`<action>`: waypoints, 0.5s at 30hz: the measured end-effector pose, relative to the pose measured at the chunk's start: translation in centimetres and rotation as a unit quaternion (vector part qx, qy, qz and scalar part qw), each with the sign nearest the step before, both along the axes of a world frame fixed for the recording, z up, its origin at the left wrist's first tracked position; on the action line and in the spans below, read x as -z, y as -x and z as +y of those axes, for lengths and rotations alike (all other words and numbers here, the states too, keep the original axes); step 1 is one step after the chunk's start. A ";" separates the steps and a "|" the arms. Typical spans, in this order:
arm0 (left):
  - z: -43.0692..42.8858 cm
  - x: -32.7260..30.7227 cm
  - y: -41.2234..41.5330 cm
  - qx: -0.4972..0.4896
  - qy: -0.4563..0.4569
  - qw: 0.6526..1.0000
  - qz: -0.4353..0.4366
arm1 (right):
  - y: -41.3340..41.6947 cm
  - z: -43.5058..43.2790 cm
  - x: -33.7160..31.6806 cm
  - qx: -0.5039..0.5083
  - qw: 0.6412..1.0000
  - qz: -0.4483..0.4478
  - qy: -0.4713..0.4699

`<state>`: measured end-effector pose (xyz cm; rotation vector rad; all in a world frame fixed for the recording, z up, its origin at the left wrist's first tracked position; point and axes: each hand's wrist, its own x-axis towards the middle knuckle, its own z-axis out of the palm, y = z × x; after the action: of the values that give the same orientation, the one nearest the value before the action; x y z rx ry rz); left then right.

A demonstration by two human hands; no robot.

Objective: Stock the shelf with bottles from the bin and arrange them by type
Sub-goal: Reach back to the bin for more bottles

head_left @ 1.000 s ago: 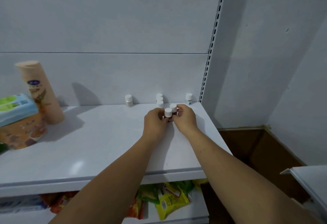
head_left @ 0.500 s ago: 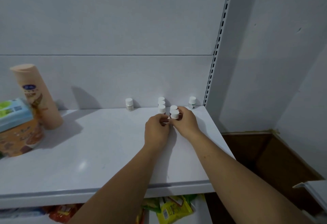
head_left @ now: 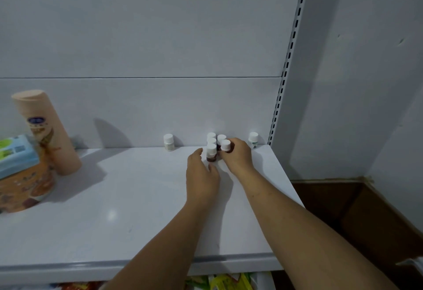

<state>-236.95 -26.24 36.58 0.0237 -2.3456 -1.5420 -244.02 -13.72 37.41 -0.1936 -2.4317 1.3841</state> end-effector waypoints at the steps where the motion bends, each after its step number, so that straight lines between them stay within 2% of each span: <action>1: 0.1 0.0 -0.1 0.009 0.009 1.000 0.004 | 0.2 0.1 0.0 -0.004 1.000 0.001 0.001; 6: 0.3 0.2 0.1 0.024 0.021 0.999 0.001 | 0.7 0.6 0.2 -0.027 0.999 0.020 -0.012; 15: 0.2 0.7 0.6 0.017 0.008 1.000 0.003 | 0.0 1.2 -0.1 -0.056 0.998 -0.011 0.006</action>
<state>-237.54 -25.99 35.92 -0.0254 -2.3651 -1.5379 -244.06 -12.48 37.48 -0.0777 -2.4873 1.4515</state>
